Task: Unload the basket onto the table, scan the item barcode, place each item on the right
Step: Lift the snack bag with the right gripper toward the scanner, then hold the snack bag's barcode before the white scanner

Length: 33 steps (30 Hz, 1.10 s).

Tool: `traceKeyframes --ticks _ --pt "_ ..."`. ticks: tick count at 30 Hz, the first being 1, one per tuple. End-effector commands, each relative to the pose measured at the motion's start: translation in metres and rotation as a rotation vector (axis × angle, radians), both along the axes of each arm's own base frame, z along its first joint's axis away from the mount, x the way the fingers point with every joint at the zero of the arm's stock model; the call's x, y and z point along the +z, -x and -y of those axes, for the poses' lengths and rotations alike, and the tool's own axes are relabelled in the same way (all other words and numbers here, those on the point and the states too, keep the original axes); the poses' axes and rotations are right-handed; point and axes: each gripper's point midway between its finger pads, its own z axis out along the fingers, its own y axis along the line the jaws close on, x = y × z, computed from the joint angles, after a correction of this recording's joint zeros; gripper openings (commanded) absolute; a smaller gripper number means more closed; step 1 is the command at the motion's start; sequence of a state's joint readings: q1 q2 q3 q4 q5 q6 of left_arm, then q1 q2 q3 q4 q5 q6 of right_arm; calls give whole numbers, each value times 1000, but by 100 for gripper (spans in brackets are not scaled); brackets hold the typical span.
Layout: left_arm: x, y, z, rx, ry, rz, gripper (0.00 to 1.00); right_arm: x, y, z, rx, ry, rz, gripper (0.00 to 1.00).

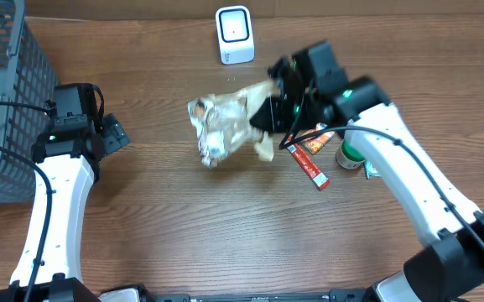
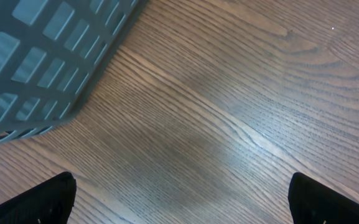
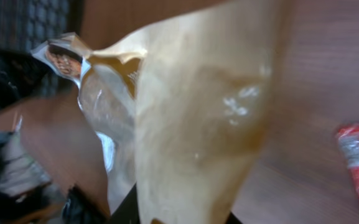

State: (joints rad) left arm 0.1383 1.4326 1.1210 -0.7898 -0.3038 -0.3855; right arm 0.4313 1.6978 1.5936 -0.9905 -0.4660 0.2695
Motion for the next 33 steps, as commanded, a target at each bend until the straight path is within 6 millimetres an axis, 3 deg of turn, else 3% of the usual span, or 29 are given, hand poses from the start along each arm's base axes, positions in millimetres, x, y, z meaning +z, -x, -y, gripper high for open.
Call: traceKeyframes --ticks 1,4,10,24,33 --pt "7 -1 -4 17 -14 18 100 75 -34 22 -34 118 283 3" --pt "7 -1 -4 17 -14 18 100 105 -46 36 -64 190 391 3" --pt "7 -1 -4 17 -14 18 100 117 -88 46 -58 331 620 4" --pt "7 -1 -4 17 -14 18 100 73 -218 35 -156 570 933 4" --pt "7 -1 -4 17 -14 19 100 44 -265 12 -208 757 1140 4"
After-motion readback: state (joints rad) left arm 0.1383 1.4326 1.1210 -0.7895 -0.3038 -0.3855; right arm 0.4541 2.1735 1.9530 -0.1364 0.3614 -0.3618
